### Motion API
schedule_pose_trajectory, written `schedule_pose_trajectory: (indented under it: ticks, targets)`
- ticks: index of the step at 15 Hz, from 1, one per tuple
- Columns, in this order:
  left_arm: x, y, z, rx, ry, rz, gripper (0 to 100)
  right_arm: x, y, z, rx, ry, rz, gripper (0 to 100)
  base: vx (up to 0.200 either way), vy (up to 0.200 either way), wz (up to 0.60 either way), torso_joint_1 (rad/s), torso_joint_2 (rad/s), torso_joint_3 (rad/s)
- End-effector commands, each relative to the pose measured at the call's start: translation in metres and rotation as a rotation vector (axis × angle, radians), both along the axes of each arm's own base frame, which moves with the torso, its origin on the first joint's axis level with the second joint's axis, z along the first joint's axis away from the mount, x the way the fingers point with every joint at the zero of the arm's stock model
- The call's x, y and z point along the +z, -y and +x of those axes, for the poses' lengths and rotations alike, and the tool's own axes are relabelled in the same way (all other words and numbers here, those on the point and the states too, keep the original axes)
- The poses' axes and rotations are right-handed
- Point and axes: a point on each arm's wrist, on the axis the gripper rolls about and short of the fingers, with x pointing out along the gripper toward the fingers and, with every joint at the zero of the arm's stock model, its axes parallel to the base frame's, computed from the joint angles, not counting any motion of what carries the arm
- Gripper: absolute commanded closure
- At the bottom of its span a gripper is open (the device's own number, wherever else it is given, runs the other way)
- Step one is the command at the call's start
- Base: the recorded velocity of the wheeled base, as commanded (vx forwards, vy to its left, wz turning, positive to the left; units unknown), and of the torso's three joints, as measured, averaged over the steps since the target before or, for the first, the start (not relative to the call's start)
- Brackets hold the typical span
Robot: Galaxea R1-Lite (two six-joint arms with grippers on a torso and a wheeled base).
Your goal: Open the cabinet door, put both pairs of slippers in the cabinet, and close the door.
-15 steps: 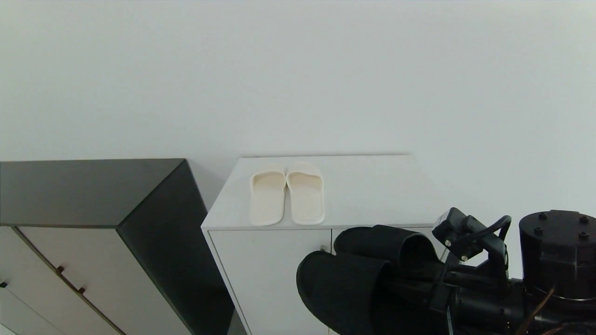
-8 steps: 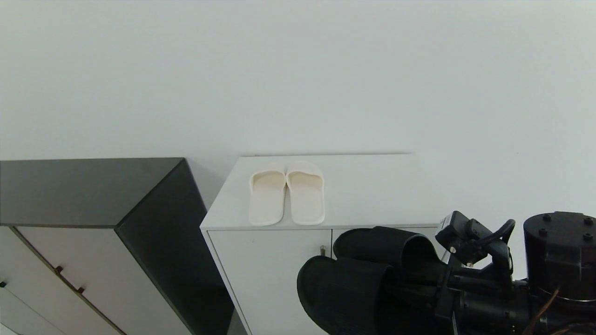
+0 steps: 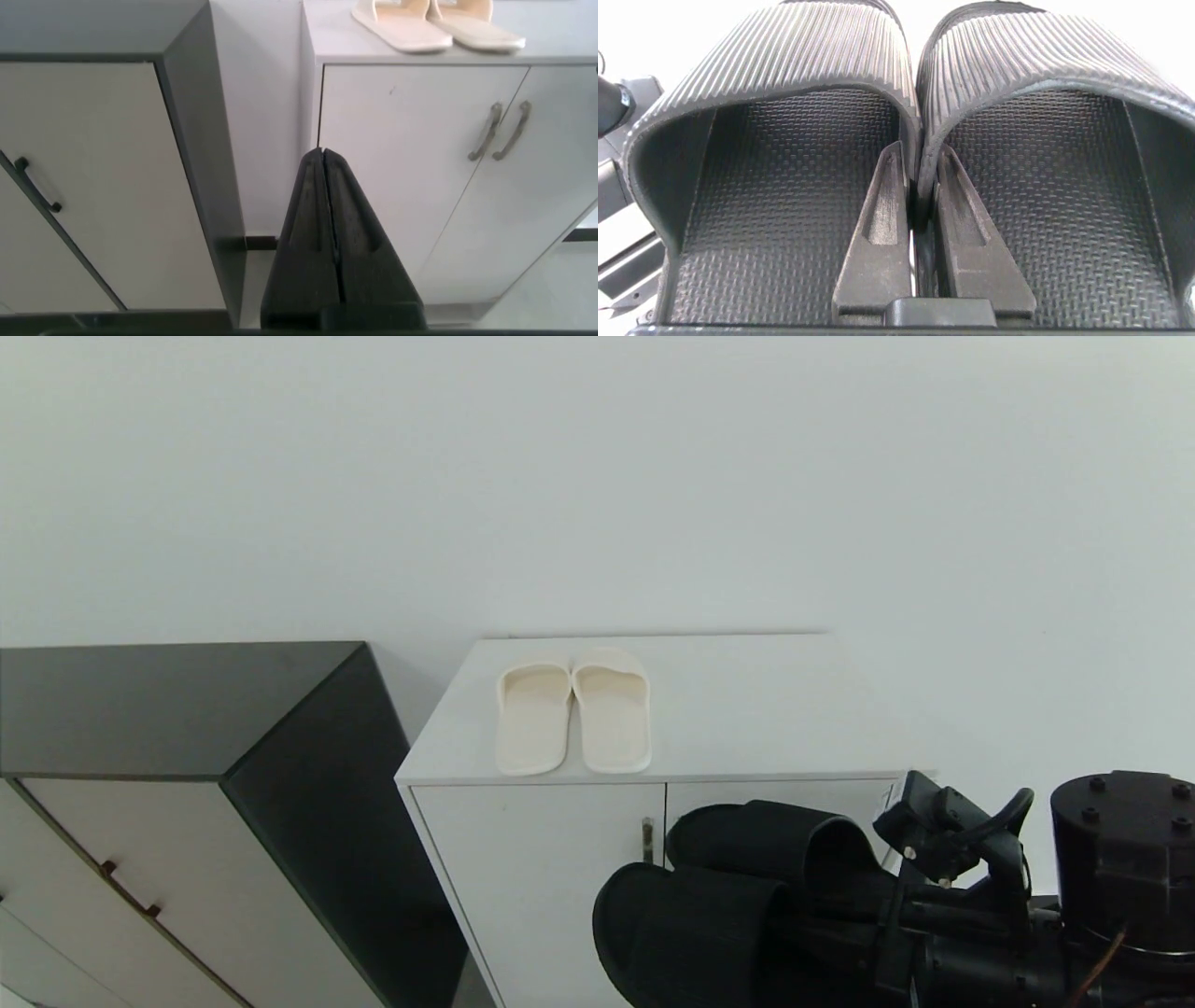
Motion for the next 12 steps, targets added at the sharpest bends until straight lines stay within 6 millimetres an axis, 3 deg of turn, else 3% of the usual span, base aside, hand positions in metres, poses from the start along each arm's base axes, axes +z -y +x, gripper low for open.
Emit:
schedule_pose_trajectory:
  ticks: [1,6,7,12]
  targets:
    - [0.0000,0.0000,0.0000,0.000,0.000,0.000,100,-0.0004,-0.0006,-0.0004,0.003,-0.001,-0.001,100,0.000,0.000,0.00,-0.207,0.48,0.271]
    - [0.0000,0.0000,0.0000,0.000,0.000,-0.003,100,-0.0002,0.0002,-0.0044,0.013,0.001,0.001,100,0.000,0.000,0.00,-0.225,0.54,0.312]
    - [0.0000,0.0000,0.0000,0.000,0.000,-0.005,0,-0.0002,-0.0003,-0.0049,0.014,0.002,0.001,100,0.000,0.000,0.00,-0.227,0.55,0.315]
    - [0.0000,0.0000,0.0000,0.000,0.000,0.001,0,-0.0005,-0.0012,-0.0086,0.034,0.015,-0.008,100,0.000,0.000,0.00,-0.207,0.52,0.320]
